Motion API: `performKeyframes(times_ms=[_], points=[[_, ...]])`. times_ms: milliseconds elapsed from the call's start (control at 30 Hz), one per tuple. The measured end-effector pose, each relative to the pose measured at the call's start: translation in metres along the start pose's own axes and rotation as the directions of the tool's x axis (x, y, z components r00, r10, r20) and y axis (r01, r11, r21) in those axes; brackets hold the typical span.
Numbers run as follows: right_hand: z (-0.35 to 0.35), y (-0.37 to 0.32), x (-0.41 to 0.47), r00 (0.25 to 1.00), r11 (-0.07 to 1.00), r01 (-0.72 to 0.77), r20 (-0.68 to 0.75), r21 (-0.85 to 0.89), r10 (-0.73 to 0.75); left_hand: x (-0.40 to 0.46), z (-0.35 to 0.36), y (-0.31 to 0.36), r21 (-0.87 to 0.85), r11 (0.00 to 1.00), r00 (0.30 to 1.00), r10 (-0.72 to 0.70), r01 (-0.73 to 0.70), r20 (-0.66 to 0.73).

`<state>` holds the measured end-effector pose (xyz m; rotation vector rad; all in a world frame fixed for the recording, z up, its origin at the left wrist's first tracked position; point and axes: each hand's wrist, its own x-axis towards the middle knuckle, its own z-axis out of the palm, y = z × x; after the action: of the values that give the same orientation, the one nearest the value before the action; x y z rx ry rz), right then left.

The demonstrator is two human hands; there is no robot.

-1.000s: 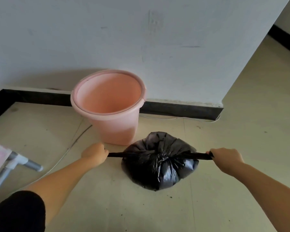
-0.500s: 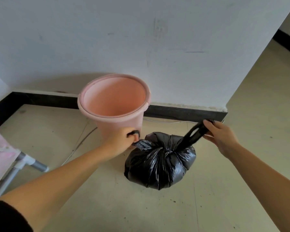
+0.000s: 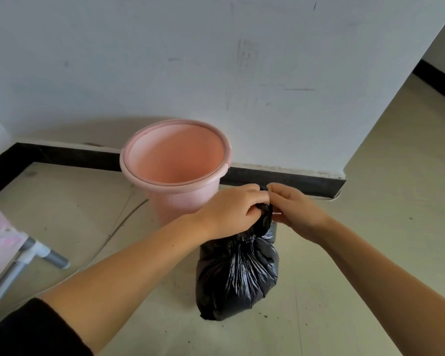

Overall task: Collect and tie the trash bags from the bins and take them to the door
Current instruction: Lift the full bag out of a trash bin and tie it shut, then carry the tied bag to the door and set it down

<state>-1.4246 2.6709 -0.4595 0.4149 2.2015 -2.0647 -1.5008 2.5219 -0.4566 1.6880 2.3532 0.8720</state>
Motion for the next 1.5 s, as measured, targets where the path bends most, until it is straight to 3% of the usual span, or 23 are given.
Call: performKeyframes(times_ms=[133,233,333,433,500,567,600,667,767,833,900,1100,1233,1500], points=[[-0.001,0.0,-0.002,0.998,0.995,0.001,0.065,0.098,-0.007,0.005,0.002,0.0,-0.146,0.977,0.985,-0.163,0.154,-0.048],[-0.001,-0.003,-0.005,0.986,0.997,0.066,0.159,-0.045,-0.058,0.01,0.002,-0.01,-0.31,0.912,0.953,-0.299,0.268,-0.055],[-0.003,-0.003,-0.002,0.986,0.991,0.104,0.138,-0.079,-0.092,0.009,0.005,-0.017,-0.417,0.881,0.972,-0.169,0.223,0.163],[-0.015,0.004,0.003,0.995,0.99,0.089,0.056,-0.107,-0.083,0.004,0.011,-0.029,-0.569,0.703,0.9,-0.266,0.427,0.346],[-0.022,0.012,0.003,0.998,0.974,0.06,0.021,-0.221,-0.056,0.002,0.016,-0.041,-0.654,0.575,0.87,-0.338,0.492,0.358],[-0.022,0.022,0.003,1.0,0.943,0.026,0.014,-0.332,-0.023,0.003,0.021,-0.046,-0.677,0.535,0.862,-0.348,0.506,0.369],[-0.02,0.028,0.003,1.0,0.913,0.02,0.004,-0.407,-0.02,0.004,0.024,-0.047,-0.662,0.545,0.858,-0.342,0.514,0.383],[-0.014,0.041,0.006,0.999,0.796,0.022,-0.014,-0.605,-0.038,0.007,0.031,-0.048,-0.539,0.66,0.848,-0.343,0.523,0.403],[-0.011,0.066,0.009,0.997,0.5,0.076,0.076,-0.862,-0.02,0.006,0.047,-0.06,-0.191,0.885,0.853,-0.319,0.424,0.413],[-0.01,0.081,0.011,0.987,0.33,0.123,0.149,-0.936,0.055,0.0,0.062,-0.069,-0.065,0.938,0.852,-0.278,0.34,0.443],[-0.009,0.089,0.013,0.977,0.249,0.157,0.187,-0.956,0.101,-0.007,0.075,-0.075,0.029,0.959,0.853,-0.265,0.283,0.449],[-0.01,0.064,-0.009,0.967,0.264,0.163,0.207,-0.951,0.149,-0.013,0.057,-0.047,0.074,0.936,0.804,-0.335,0.345,0.491],[-0.027,-0.006,-0.04,0.963,0.312,0.115,0.183,-0.943,0.197,0.01,0.006,0.008,0.046,0.917,0.764,-0.356,0.396,0.539],[-0.059,-0.17,-0.114,0.969,0.311,0.06,0.13,-0.949,0.211,0.058,-0.126,0.125,0.035,0.932,0.757,-0.315,0.361,0.573]])
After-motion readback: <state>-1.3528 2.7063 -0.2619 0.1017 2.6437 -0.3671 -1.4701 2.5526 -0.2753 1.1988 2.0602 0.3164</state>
